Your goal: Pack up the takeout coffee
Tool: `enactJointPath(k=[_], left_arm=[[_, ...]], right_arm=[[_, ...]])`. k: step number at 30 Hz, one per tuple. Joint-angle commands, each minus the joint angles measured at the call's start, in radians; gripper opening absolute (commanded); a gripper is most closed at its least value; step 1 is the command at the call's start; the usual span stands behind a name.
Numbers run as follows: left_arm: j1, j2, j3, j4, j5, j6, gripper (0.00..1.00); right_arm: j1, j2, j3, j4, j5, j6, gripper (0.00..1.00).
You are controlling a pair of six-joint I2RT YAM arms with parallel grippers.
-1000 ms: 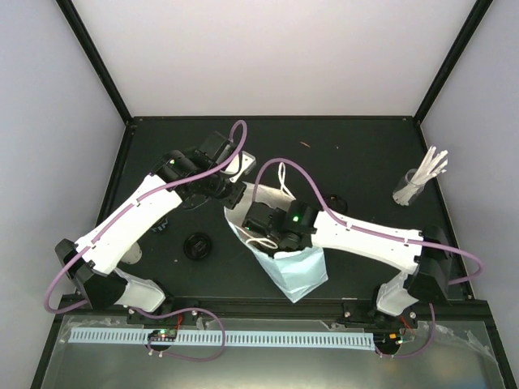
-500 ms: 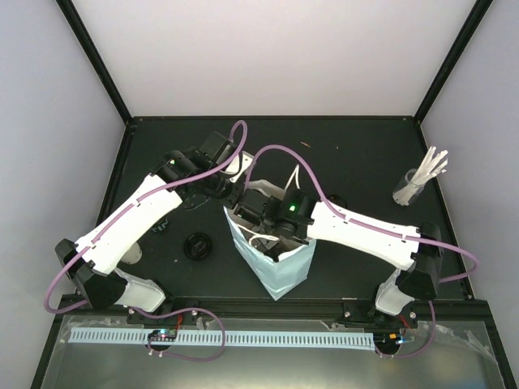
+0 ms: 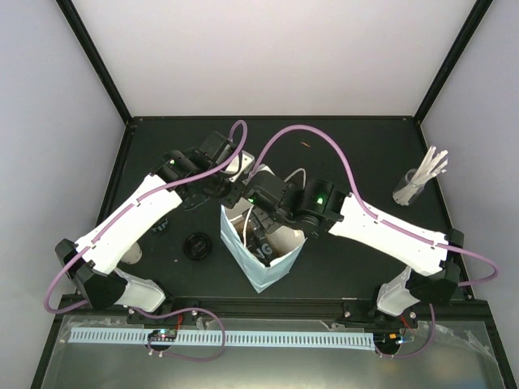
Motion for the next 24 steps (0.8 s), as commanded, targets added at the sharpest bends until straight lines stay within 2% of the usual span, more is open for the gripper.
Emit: enactJointPath(k=[1, 9, 16, 24], left_arm=[[-0.004, -0.010, -0.003, 0.012, -0.017, 0.002, 0.02], [-0.004, -0.013, -0.002, 0.013, -0.047, 0.007, 0.02], [-0.003, -0.023, 0.017, 0.008, -0.091, 0.023, 0.02], [-0.004, -0.066, 0.087, 0.028, -0.149, 0.113, 0.02]], right_arm=[[-0.001, -0.002, 0.059, 0.009, 0.049, 0.007, 0.98], [-0.001, -0.107, 0.095, 0.105, -0.021, -0.040, 0.98], [-0.001, -0.172, 0.123, 0.105, 0.005, -0.052, 0.98], [-0.001, -0.345, -0.032, 0.100, 0.057, -0.030, 0.98]])
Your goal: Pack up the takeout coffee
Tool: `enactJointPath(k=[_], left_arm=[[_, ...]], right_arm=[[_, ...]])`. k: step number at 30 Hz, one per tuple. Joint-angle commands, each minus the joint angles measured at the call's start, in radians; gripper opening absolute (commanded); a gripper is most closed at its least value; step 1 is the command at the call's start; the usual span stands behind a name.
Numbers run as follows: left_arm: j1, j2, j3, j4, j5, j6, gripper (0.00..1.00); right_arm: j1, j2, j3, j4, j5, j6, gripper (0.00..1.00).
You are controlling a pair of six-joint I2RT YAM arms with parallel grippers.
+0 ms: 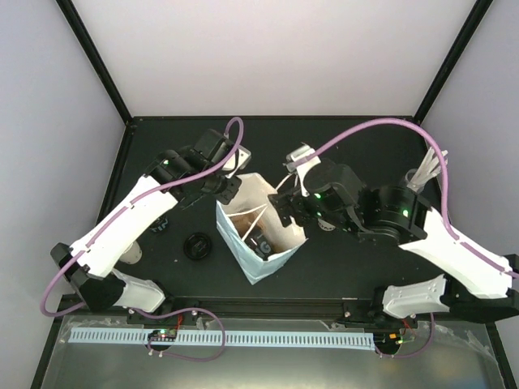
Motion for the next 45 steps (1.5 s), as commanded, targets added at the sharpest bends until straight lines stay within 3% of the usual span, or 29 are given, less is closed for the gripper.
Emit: enactJointPath(k=[1, 9, 13, 24, 36, 41, 45], left_arm=[[-0.004, -0.065, 0.062, 0.041, -0.050, 0.084, 0.02], [-0.038, -0.140, 0.044, 0.124, -0.098, 0.196, 0.03], [-0.113, -0.195, -0.022, 0.212, -0.147, 0.299, 0.03], [-0.278, -0.303, -0.183, 0.336, -0.195, 0.401, 0.04], [-0.351, -0.282, -0.201, 0.337, -0.334, 0.363, 0.03], [-0.345, -0.242, -0.133, 0.297, -0.377, 0.292, 0.03], [-0.308, -0.150, -0.022, 0.188, -0.389, 0.191, 0.02]], right_arm=[[-0.001, -0.118, -0.089, 0.011, 0.041, 0.011, 0.97], [-0.001, -0.290, -0.272, 0.036, 0.013, 0.040, 0.97], [-0.001, -0.326, -0.389, 0.031, 0.005, 0.082, 0.90], [-0.002, -0.386, -0.624, 0.129, -0.053, 0.121, 0.90], [-0.001, -0.348, -0.433, 0.073, -0.062, -0.034, 0.89], [0.008, -0.222, -0.156, -0.029, -0.309, -0.118, 0.67], [0.091, -0.102, 0.029, -0.084, -0.328, -0.109, 0.58]])
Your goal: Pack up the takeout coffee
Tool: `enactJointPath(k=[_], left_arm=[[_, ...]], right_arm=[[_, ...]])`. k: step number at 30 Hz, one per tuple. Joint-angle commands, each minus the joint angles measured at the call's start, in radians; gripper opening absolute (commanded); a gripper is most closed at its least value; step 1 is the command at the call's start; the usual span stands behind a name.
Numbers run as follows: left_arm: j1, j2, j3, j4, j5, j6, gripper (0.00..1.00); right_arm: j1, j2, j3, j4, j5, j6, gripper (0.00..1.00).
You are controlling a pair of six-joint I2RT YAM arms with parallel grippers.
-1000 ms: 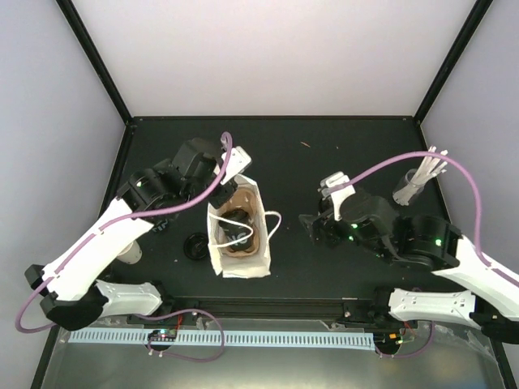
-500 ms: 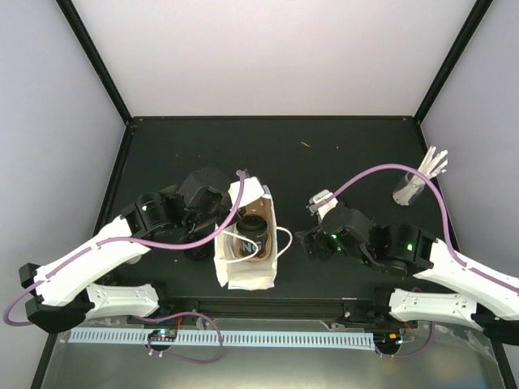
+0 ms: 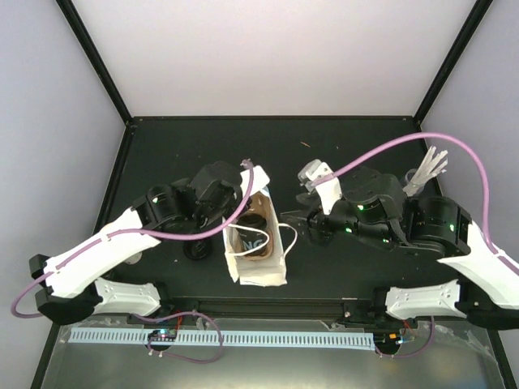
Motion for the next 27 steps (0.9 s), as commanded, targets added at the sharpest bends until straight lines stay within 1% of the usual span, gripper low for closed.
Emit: enactJointPath(k=[1, 4, 7, 10, 12, 13, 15, 17, 20, 22, 24, 26, 27], left_arm=[[0.037, 0.094, 0.154, -0.110, -0.052, -0.144, 0.02], [0.054, 0.155, 0.217, -0.175, -0.085, -0.215, 0.02], [0.063, 0.147, 0.201, -0.149, -0.127, -0.225, 0.01], [0.084, 0.134, 0.191, -0.112, -0.136, -0.215, 0.01], [0.099, 0.122, 0.182, -0.084, -0.133, -0.209, 0.02], [0.102, 0.116, 0.179, -0.077, -0.128, -0.209, 0.02], [0.103, 0.087, 0.156, -0.047, -0.098, -0.203, 0.01], [0.102, 0.052, 0.118, -0.014, -0.074, -0.202, 0.02], [0.101, 0.007, 0.043, 0.032, -0.038, -0.200, 0.02], [0.100, -0.036, -0.002, 0.070, 0.018, -0.184, 0.02], [0.099, -0.079, -0.065, 0.127, 0.063, -0.169, 0.02], [0.098, -0.121, -0.126, 0.189, 0.092, -0.167, 0.01], [0.098, -0.138, -0.149, 0.206, 0.105, -0.168, 0.01]], right_arm=[[0.075, 0.118, 0.147, -0.088, -0.076, -0.011, 0.56], [0.079, 0.181, 0.155, -0.103, 0.014, 0.072, 0.44], [0.079, 0.218, 0.107, -0.103, 0.076, 0.154, 0.36], [0.079, 0.203, -0.024, 0.000, 0.037, 0.182, 0.32], [0.079, 0.174, -0.127, 0.074, 0.094, 0.226, 0.26], [0.079, 0.161, -0.183, 0.105, 0.132, 0.246, 0.25], [0.074, 0.150, -0.269, 0.163, 0.207, 0.283, 0.25], [0.052, 0.167, -0.323, 0.184, 0.229, 0.300, 0.25], [0.033, 0.217, -0.370, 0.225, 0.165, 0.292, 0.28], [0.033, 0.253, -0.384, 0.257, 0.122, 0.279, 0.31], [0.033, 0.274, -0.395, 0.307, 0.098, 0.265, 0.38], [0.033, 0.296, -0.384, 0.330, 0.109, 0.264, 0.49], [0.033, 0.310, -0.376, 0.337, 0.116, 0.263, 0.53]])
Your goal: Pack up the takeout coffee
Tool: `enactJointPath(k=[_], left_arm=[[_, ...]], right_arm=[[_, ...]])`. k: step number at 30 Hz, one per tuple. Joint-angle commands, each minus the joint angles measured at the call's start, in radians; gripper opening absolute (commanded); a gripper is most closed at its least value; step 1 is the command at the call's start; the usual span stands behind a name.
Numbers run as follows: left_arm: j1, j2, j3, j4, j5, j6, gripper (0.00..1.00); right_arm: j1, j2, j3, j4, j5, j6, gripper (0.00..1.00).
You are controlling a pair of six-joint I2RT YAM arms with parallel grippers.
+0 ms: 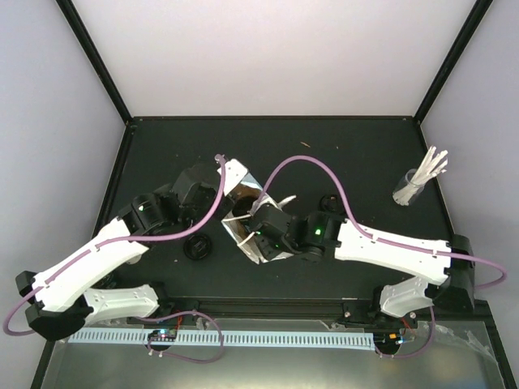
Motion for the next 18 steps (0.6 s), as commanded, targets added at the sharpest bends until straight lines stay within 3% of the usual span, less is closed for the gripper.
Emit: enactJointPath(k=[1, 10, 18], left_arm=[[-0.003, -0.080, -0.081, 0.171, 0.107, 0.008, 0.02], [-0.003, -0.073, -0.115, 0.147, 0.127, -0.046, 0.02], [-0.003, -0.063, -0.094, 0.135, 0.162, -0.074, 0.02]], right_arm=[[-0.002, 0.045, 0.024, 0.111, 0.011, 0.011, 0.55], [0.017, 0.130, -0.001, 0.157, 0.181, 0.023, 0.64], [0.010, 0.192, 0.030, 0.187, 0.179, -0.016, 0.85]])
